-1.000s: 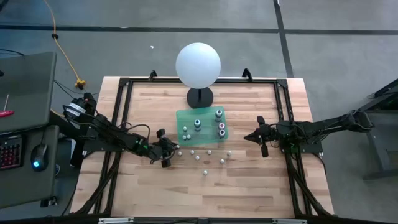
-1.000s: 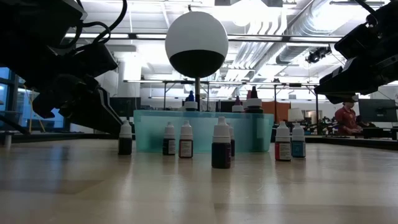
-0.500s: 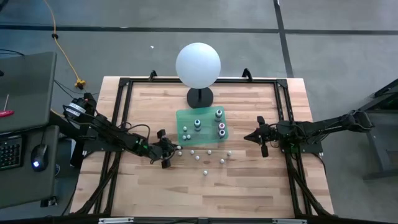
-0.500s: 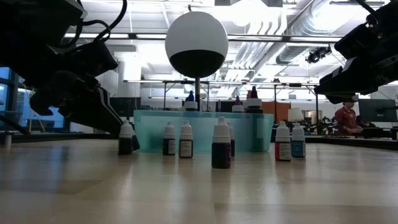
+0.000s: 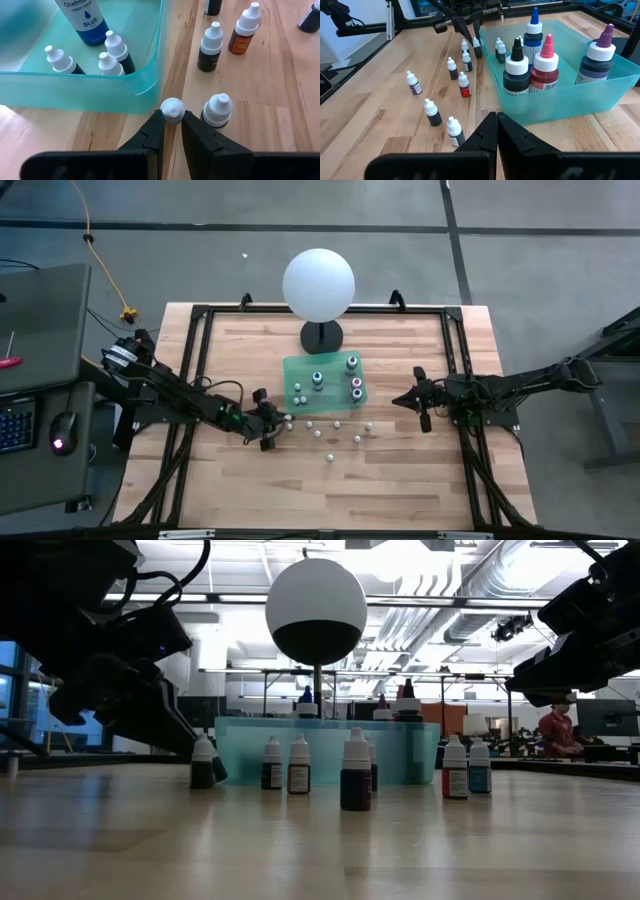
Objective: Pick & Place food coloring
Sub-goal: Put the small green food coloring bottle into the bin
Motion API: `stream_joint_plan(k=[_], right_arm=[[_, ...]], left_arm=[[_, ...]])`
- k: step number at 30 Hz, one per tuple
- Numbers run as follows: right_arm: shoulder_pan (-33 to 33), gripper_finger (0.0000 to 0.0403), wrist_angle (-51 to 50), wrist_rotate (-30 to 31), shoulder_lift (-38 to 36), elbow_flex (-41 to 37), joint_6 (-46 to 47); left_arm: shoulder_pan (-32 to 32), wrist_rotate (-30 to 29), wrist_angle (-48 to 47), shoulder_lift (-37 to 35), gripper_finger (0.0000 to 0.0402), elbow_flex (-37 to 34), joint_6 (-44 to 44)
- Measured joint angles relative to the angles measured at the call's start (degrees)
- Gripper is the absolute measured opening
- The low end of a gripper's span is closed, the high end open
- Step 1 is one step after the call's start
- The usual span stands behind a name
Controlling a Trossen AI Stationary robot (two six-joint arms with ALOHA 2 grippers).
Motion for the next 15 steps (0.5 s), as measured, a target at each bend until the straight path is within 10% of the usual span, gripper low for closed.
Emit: stream_joint_plan(k=[15], right_arm=[[0.0, 0.0001, 0.0, 0.0, 0.0, 0.0, 0.0]], left_arm=[[0.0, 2.3, -4.3, 0.1, 0.0002, 1.2, -0.5]])
